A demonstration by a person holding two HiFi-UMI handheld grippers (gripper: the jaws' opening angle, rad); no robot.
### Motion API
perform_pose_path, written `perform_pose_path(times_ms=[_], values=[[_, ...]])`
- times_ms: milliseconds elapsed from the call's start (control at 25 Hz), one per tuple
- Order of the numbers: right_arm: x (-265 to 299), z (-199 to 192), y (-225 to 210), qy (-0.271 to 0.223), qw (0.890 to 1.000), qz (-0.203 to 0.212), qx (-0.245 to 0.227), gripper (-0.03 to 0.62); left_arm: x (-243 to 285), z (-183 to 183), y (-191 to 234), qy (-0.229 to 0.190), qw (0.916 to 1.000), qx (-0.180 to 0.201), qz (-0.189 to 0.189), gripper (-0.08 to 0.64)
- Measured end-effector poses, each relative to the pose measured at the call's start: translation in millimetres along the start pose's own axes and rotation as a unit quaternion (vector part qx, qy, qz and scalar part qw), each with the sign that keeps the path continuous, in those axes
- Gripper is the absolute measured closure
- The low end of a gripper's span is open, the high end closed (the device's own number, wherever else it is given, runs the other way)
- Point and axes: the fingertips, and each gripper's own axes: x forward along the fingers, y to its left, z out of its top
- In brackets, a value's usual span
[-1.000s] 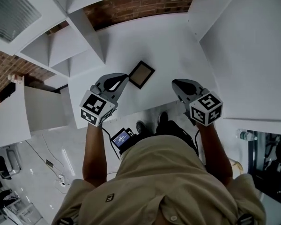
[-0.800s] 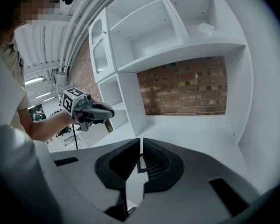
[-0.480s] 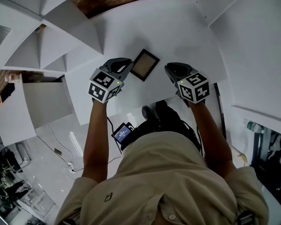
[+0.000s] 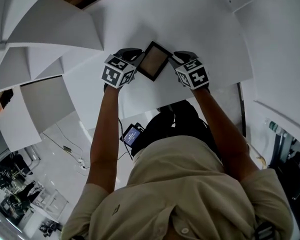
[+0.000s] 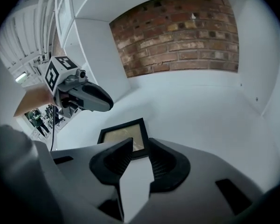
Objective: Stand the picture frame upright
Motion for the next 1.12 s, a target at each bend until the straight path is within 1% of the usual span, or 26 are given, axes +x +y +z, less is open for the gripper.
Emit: perform_pose_path(times_ms=[360,520,600,640,760,880,1000,1040,1120], values=[[41,-19,-15,0.057,0.998,0.020,-0.023,0.483,39,-11,14,0.023,0.9995,-0.016,-0.016,0.506],[44,-20,-14,0.063,0.997,0.033,-0.026,0.482,47,-15,16,0.028,0.9992,-0.019,-0.023,0.505],[45,-19,-13,0.064,0.997,0.040,-0.029,0.508,50,-16,17,0.031,0.9990,-0.020,-0.026,0.505],[44,-17,-14,0.064,0.997,0.042,-0.029,0.540,52,-17,17,0.032,0.9989,-0.020,-0.028,0.505],[41,-15,-18,0.061,0.996,0.045,-0.042,0.588,54,-17,17,0.033,0.9988,-0.022,-0.030,0.505],[39,-14,-17,0.059,0.995,0.058,-0.051,0.589,56,-19,18,0.036,0.9985,-0.025,-0.031,0.505],[38,-9,-11,0.049,0.995,0.077,-0.042,0.586,56,-23,20,0.039,0.9984,-0.029,-0.031,0.505],[39,-7,-9,0.048,0.995,0.081,-0.039,0.576,56,-23,21,0.038,0.9984,-0.031,-0.030,0.505],[45,-9,-7,0.055,0.994,0.079,-0.041,0.485,56,-25,22,0.037,0.9983,-0.034,-0.030,0.505]])
